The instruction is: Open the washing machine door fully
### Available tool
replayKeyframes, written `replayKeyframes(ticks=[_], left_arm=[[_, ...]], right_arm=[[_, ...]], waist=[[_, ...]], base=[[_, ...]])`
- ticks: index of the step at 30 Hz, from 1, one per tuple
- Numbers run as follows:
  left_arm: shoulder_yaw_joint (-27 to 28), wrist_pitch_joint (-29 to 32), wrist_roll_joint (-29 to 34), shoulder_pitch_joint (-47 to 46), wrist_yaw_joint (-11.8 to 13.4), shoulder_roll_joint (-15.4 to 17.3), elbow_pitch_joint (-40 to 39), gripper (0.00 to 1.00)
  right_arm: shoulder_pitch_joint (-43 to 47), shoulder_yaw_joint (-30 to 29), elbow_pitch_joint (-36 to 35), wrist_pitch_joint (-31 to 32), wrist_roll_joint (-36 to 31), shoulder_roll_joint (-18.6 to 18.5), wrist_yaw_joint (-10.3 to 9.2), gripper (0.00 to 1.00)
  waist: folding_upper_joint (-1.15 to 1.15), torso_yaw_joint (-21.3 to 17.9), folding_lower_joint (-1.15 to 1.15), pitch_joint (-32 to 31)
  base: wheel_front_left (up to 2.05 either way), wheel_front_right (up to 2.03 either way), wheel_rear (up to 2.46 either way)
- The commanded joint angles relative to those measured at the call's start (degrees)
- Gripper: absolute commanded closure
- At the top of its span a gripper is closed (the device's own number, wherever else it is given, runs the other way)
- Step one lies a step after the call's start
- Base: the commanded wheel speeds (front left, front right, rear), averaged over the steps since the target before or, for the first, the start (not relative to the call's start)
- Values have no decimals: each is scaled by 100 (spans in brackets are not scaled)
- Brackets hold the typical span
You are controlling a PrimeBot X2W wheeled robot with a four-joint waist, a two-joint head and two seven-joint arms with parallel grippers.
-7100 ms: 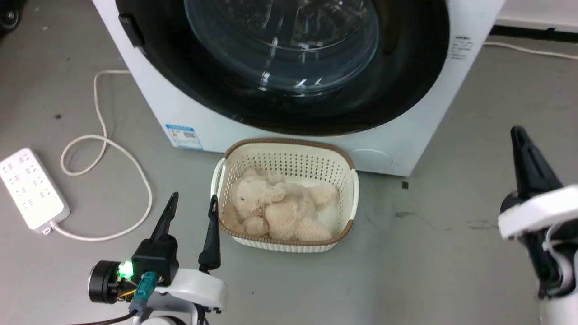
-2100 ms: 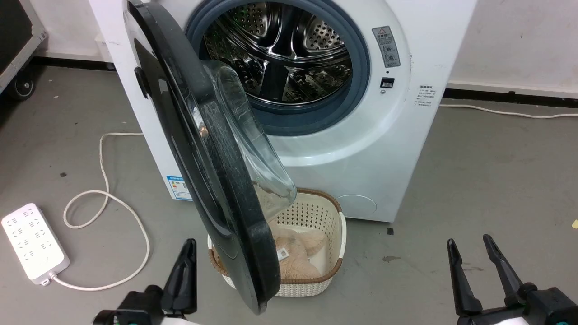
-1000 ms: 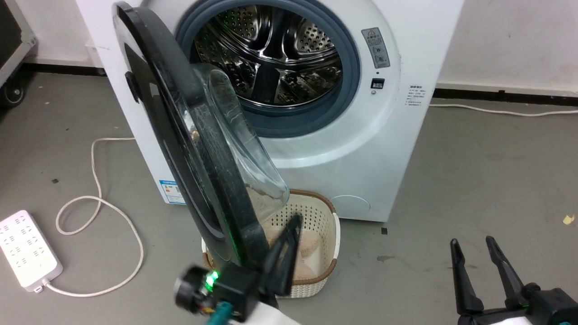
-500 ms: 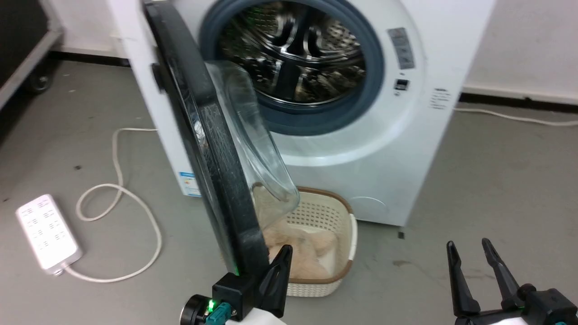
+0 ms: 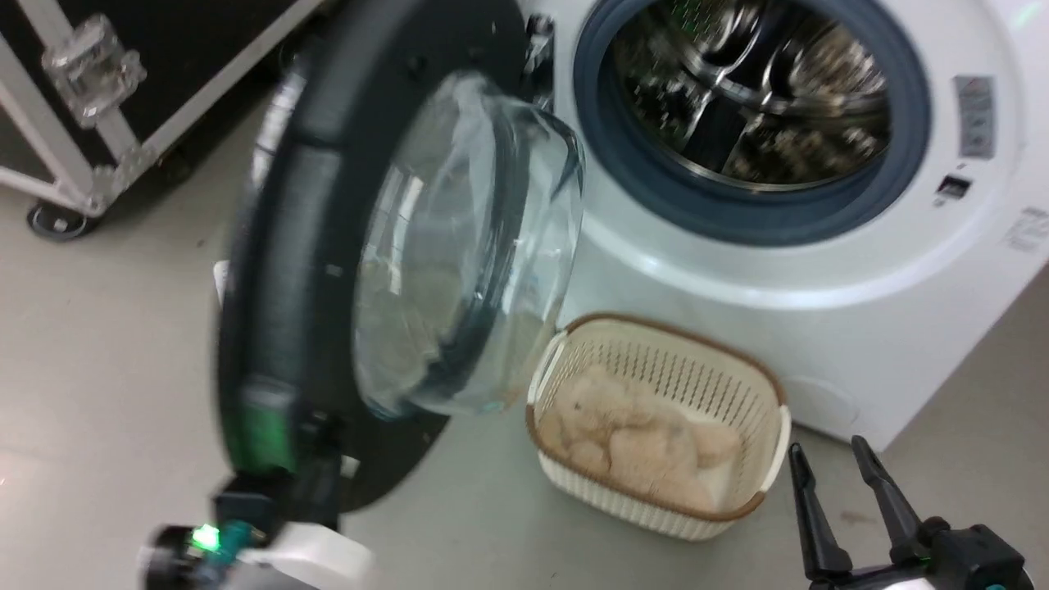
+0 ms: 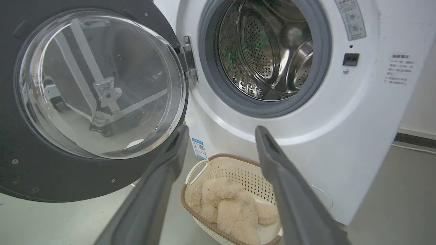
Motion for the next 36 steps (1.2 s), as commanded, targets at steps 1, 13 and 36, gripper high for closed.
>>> replayKeyframes(ticks=[1, 13, 36], left_arm=[[130, 68, -38, -131, 39, 128, -35, 100], [1514, 224, -628, -927, 4, 1162, 730, 100], [1679, -947, -681, -1633, -612, 1400, 2337, 100]], right_arm=[[-78, 19, -1, -26, -75, 18, 5, 0], [-418, 57, -167, 143, -195, -216, 5, 0], [-495, -174, -153, 107, -195, -401, 5, 0]], waist=[[0, 116, 0, 233], [0, -76, 0, 1058], [0, -407, 0, 676]], base=[[0, 0, 0], [0, 0, 0], [0, 0, 0]])
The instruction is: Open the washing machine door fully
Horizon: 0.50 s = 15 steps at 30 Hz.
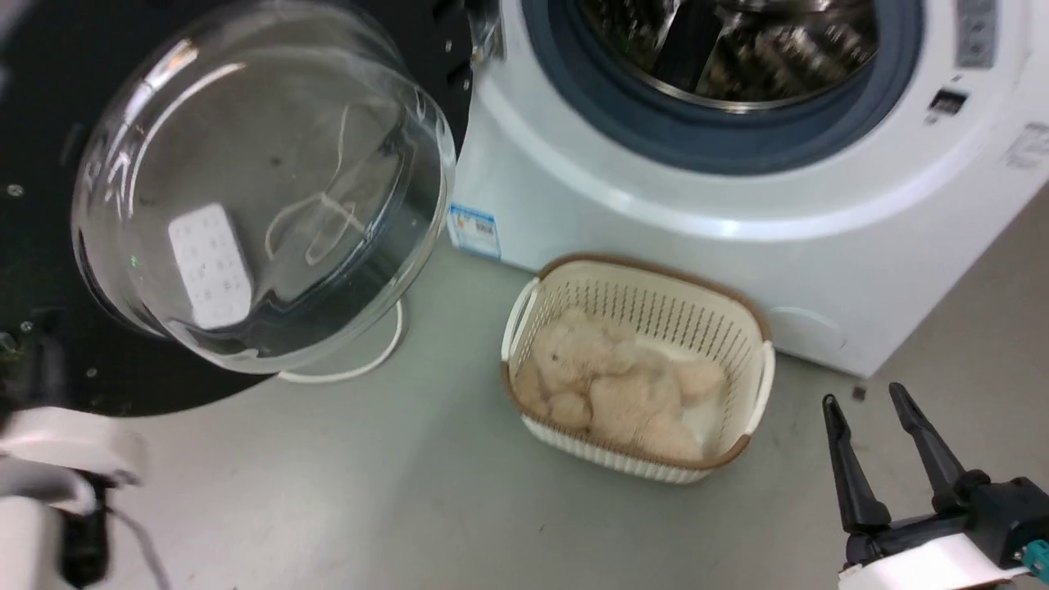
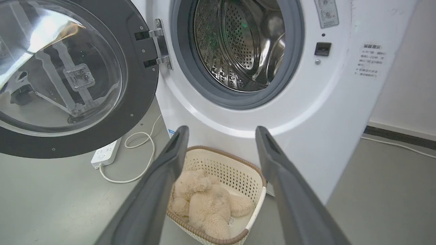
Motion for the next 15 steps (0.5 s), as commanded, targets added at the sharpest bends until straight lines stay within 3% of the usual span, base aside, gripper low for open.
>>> replayKeyframes(ticks=[1, 8, 15], left_arm=[[-83, -38, 66, 141, -50, -91, -102, 100], [-312, -75, 211, 891, -121, -518, -1117, 100], [-607, -78, 505, 1599, 32, -1093, -2066, 100]], right_arm=[[-4, -45, 9, -47, -1, 3, 5, 0], [117, -329, 15, -126, -120, 123, 5, 0], [322, -454, -153, -160, -343, 246, 5, 0]], waist=[[0, -97, 0, -228], [0, -521, 0, -752], [0, -1007, 0, -1022]], base=[[0, 0, 0], [0, 0, 0], [0, 0, 0]])
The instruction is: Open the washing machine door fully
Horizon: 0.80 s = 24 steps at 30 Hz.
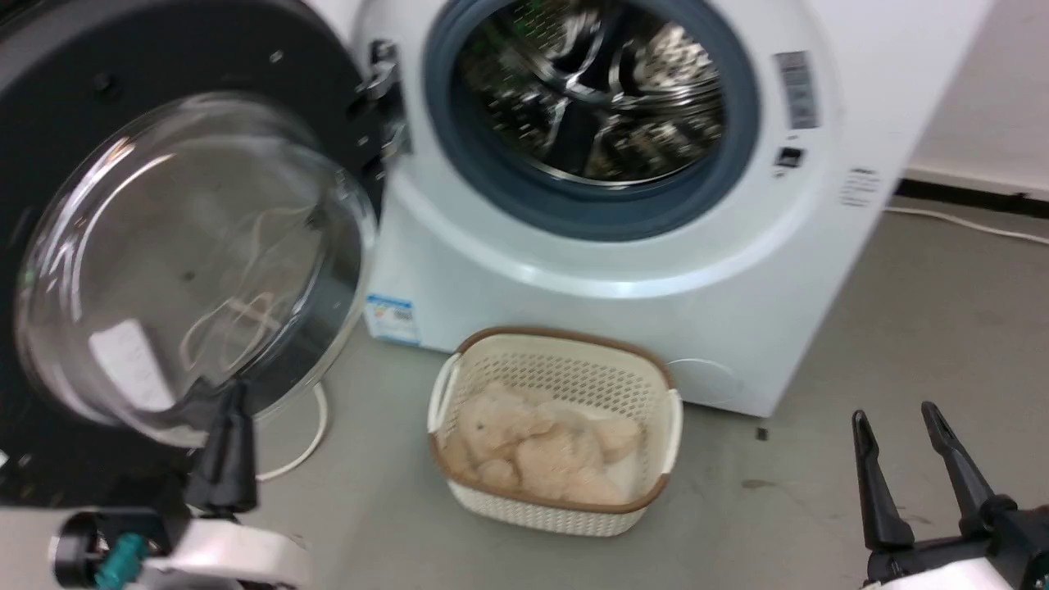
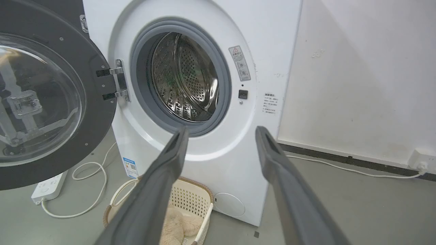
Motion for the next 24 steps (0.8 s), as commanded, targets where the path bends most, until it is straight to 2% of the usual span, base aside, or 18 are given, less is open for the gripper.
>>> replayKeyframes(ticks=[1, 8, 9, 10, 11, 18, 24], left_arm=[[-11, -30, 75, 126, 51, -69, -118, 100], [-249, -31, 333, 579, 91, -461, -411, 100], [-288, -31, 366, 622, 96, -495, -396, 62], [-314, -31, 394, 655, 109, -537, -391, 2], [-334, -31, 399, 686, 114, -589, -391, 0], [-466, -31, 595, 830, 144, -826, -363, 0], [-585, -31, 726, 861, 143, -916, -272, 0]], right_arm=[[81, -7, -46, -22, -23, 44, 5, 0], [211, 55, -154, -26, -46, 106, 5, 0], [223, 67, -159, -27, -41, 114, 5, 0], [235, 62, -160, -27, -32, 123, 5, 0], [241, 63, -160, -27, -21, 131, 5, 0], [284, 42, -79, -27, 18, 174, 5, 0], [284, 10, -12, -28, 35, 189, 5, 0]], waist=[[0, -215, 1, -162], [0, -530, 1, -209], [0, -563, 1, -213], [0, -588, 1, -215], [0, -614, 1, -217], [0, -695, 1, -214], [0, -707, 1, -217]], base=[[0, 0, 0], [0, 0, 0], [0, 0, 0], [0, 0, 0], [0, 0, 0], [0, 0, 0], [0, 0, 0]])
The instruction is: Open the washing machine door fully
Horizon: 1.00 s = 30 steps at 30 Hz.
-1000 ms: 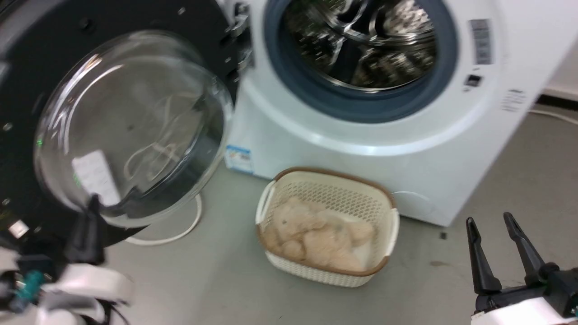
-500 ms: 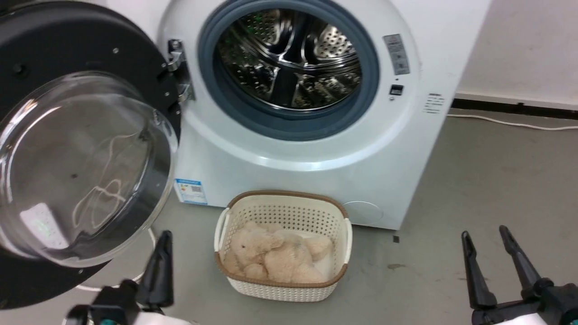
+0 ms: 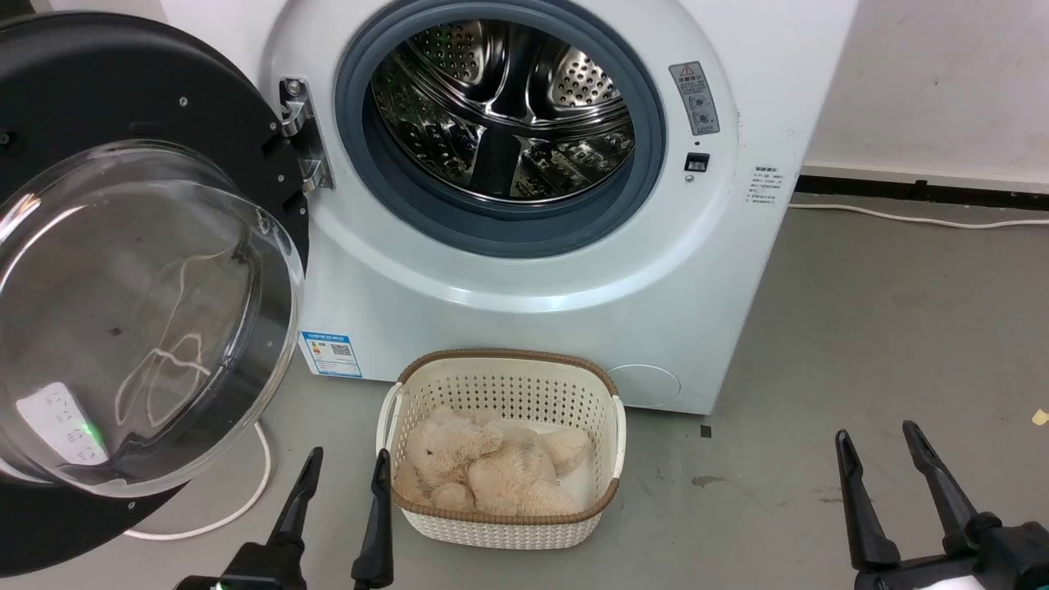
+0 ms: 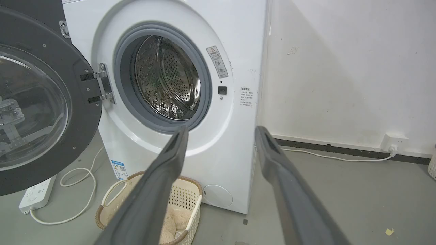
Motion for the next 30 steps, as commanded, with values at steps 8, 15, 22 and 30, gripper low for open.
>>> replayKeyframes(ticks=[8, 15, 22, 30], left_arm=[[-57, -30, 133, -4, -14, -73, 63, 0], [-39, -30, 143, -58, -68, -85, 102, 0], [-30, 5, 124, -28, -62, -124, 88, 100], [32, 83, 179, -60, -86, -146, 87, 100]], right_arm=[[48, 1, 78, -26, 127, 40, 5, 0], [38, 76, 189, -26, 52, 41, 5, 0], [-3, 106, 188, 5, -9, 14, 0, 100], [-39, 124, 189, 84, -35, 16, 0, 100]], waist=[[0, -15, 0, 15], [0, -15, 0, 29], [0, 0, 0, 27], [0, -11, 0, 33]], base=[[0, 0, 0], [0, 0, 0], [0, 0, 0], [0, 0, 0]])
